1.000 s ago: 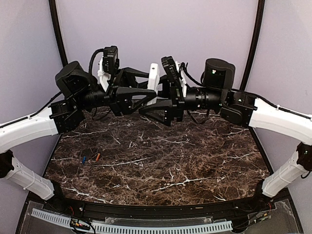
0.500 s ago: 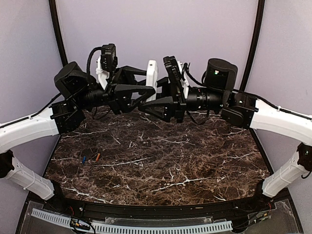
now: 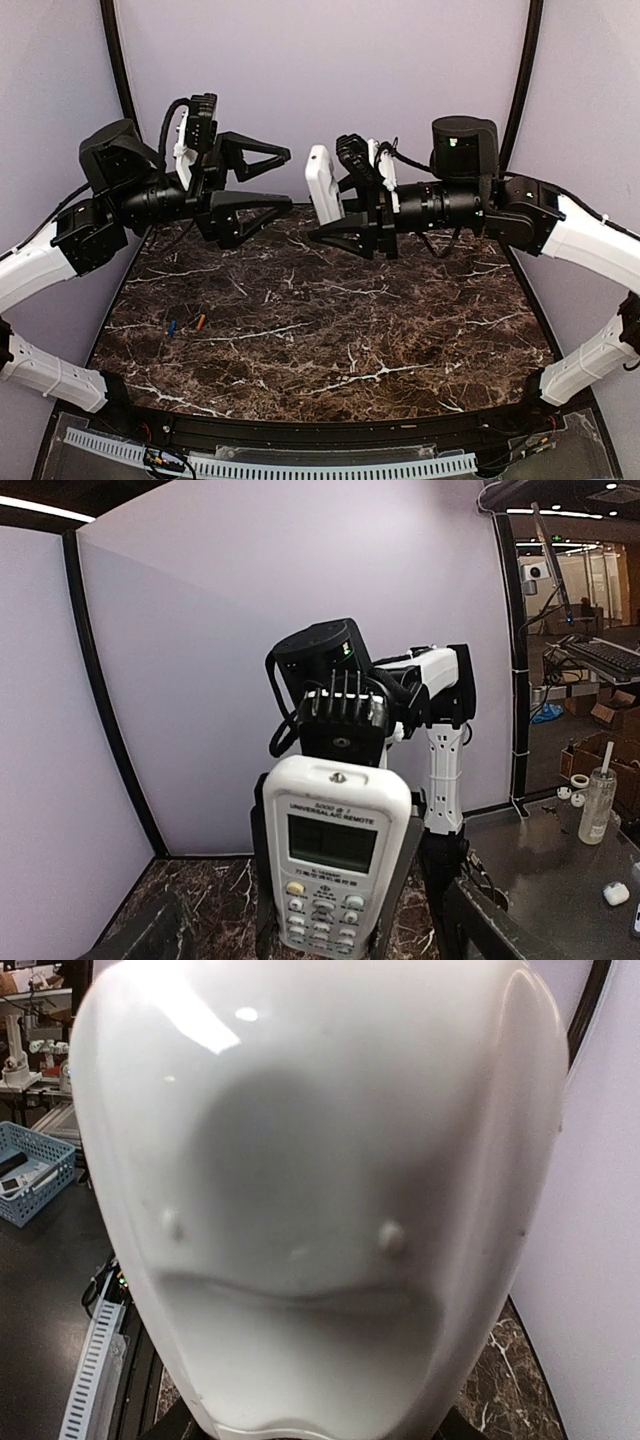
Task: Load the batteries into the remote control
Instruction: Pass from the left arm to the right
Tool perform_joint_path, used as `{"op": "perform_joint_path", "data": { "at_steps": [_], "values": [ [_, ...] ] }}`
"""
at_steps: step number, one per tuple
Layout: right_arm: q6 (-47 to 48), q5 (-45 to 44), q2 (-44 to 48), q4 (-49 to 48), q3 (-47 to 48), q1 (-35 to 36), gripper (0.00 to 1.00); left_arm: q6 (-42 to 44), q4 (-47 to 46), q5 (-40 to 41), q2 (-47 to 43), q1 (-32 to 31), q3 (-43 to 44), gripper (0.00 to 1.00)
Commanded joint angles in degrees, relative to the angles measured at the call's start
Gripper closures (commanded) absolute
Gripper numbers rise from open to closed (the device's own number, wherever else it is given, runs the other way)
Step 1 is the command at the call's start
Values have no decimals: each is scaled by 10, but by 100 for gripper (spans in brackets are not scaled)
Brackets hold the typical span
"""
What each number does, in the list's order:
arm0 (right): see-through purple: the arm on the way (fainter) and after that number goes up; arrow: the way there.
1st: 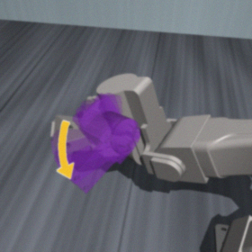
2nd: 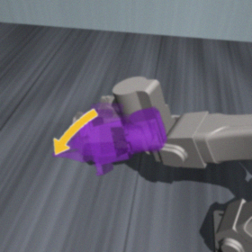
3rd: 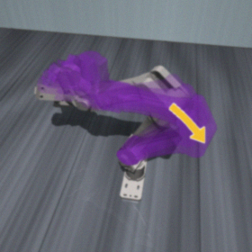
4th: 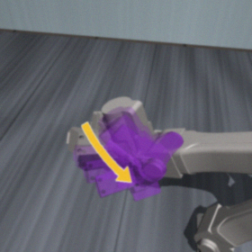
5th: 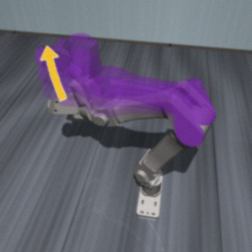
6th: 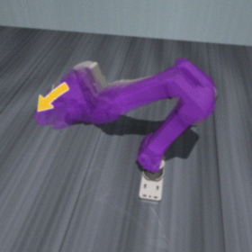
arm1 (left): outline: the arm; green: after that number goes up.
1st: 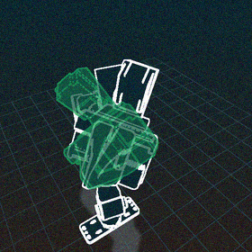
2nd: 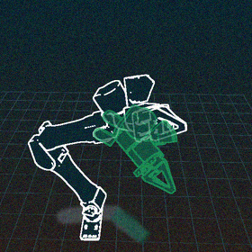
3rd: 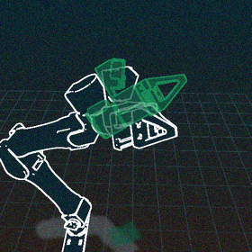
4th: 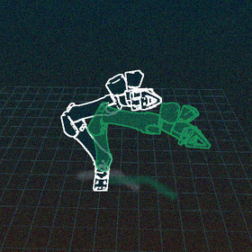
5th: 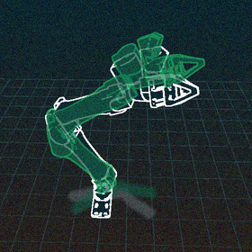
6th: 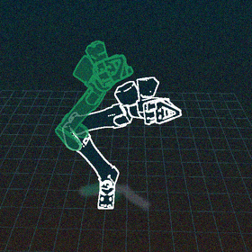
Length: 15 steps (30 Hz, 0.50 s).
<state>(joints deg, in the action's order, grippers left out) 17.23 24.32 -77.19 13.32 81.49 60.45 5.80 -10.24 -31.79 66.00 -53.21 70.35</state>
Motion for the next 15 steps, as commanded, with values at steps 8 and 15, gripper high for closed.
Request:
{"op": "perform_joint_path", "data": {
  "at_steps": [8, 15],
  "values": [
    [97, -327, -19, 70, 41, 16, 100, -127, 234, 77, 21, 0, 78, 18],
    [82, -342, -46, 27, 37, 21, 100, -209, 168, 123, 41, -2, 73, 22]
  ]
}}
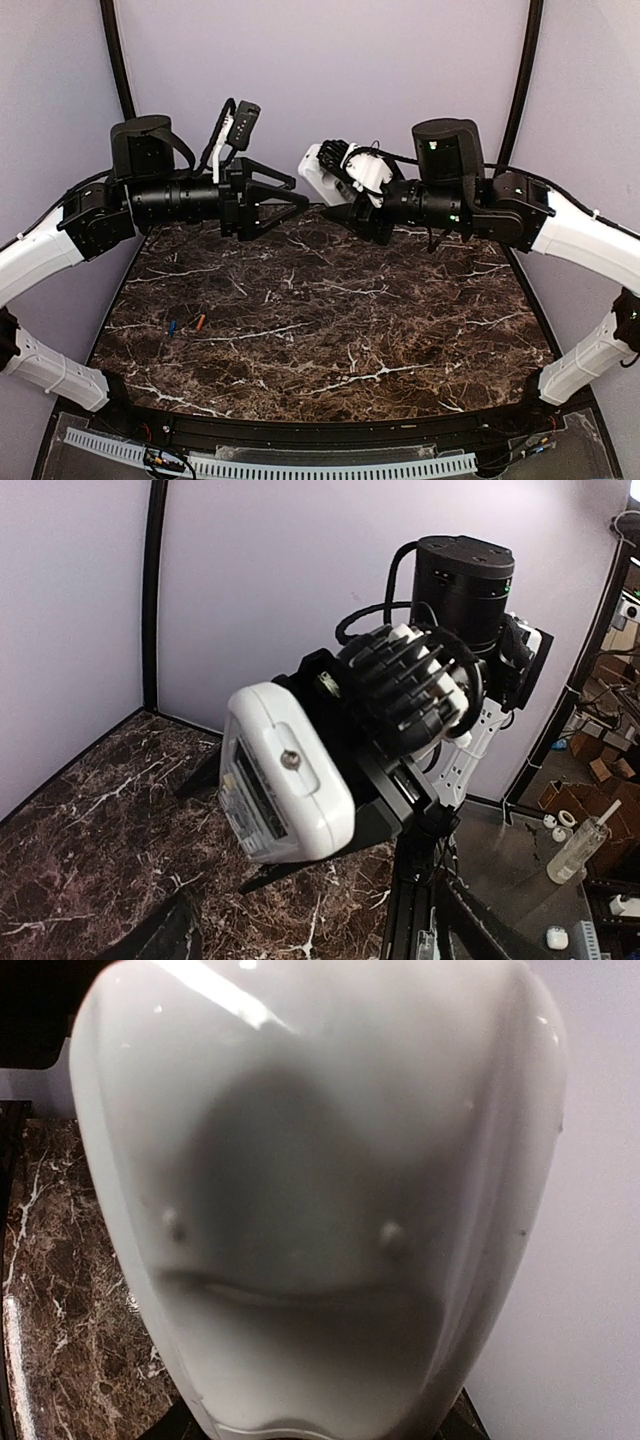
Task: Load the batteries into the remote control
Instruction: Pass from the left arm to the right, then pass from the right arm to the left
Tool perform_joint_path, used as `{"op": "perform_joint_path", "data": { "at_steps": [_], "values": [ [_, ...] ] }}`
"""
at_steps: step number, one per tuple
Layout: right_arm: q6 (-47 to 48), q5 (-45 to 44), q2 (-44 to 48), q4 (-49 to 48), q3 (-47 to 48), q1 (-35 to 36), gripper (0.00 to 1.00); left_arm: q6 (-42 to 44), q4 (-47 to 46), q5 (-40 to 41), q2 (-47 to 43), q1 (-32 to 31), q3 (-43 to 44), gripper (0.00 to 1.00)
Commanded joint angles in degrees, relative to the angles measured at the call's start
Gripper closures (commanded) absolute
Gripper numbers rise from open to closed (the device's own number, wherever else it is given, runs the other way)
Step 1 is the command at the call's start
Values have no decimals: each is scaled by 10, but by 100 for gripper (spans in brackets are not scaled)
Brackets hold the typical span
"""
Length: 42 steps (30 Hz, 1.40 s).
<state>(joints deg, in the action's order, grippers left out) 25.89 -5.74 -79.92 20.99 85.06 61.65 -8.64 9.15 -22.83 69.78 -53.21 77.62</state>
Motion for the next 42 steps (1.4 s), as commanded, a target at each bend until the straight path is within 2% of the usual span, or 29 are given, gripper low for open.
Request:
{"op": "perform_joint_path", "data": {
  "at_steps": [1, 7, 11, 14, 20, 21, 23, 25, 28, 31, 32, 33, 37, 42],
  "values": [
    [-8, -45, -24, -47, 4, 10, 100, -65, -28, 46, 9, -2, 3, 24],
    [-18, -36, -41, -41, 7, 17, 100, -71, -39, 94, 25, -4, 13, 31],
    [-23, -27, -44, -45, 6, 19, 100, -70, -38, 115, 32, -5, 17, 41],
    [-22, -26, -46, -46, 7, 21, 100, -69, -28, 126, 39, -5, 21, 56],
    [-14, -31, -52, -48, 8, 25, 100, -70, -32, 131, 46, -4, 23, 77],
    [-15, -30, -52, -49, 9, 25, 100, -71, -34, 130, 48, -4, 23, 87],
    [-16, -27, -51, -54, 9, 25, 100, -71, -36, 133, 47, -5, 21, 98],
    [-17, -27, -46, -66, 5, 25, 99, -70, -44, 138, 41, -4, 14, 100],
    [-17, -32, -31, -90, -11, 25, 68, -68, -63, 141, 29, -4, 0, 100],
    [-22, -33, -11, -119, -34, 24, 29, -67, -87, 140, 13, -5, -18, 100],
    [-26, -33, -3, -131, -42, 24, 12, -68, -98, 140, 10, -5, -22, 100],
    [-30, -32, 6, -145, -54, 23, 3, -68, -113, 139, 4, -4, -30, 100],
    [-61, 26, 65, -215, -128, 5, 1, -70, -185, 123, -26, -5, -69, 100],
    [-195, 251, 121, -289, -185, -71, 1, -68, -251, 118, -54, -5, -100, 100]
  ]
}}
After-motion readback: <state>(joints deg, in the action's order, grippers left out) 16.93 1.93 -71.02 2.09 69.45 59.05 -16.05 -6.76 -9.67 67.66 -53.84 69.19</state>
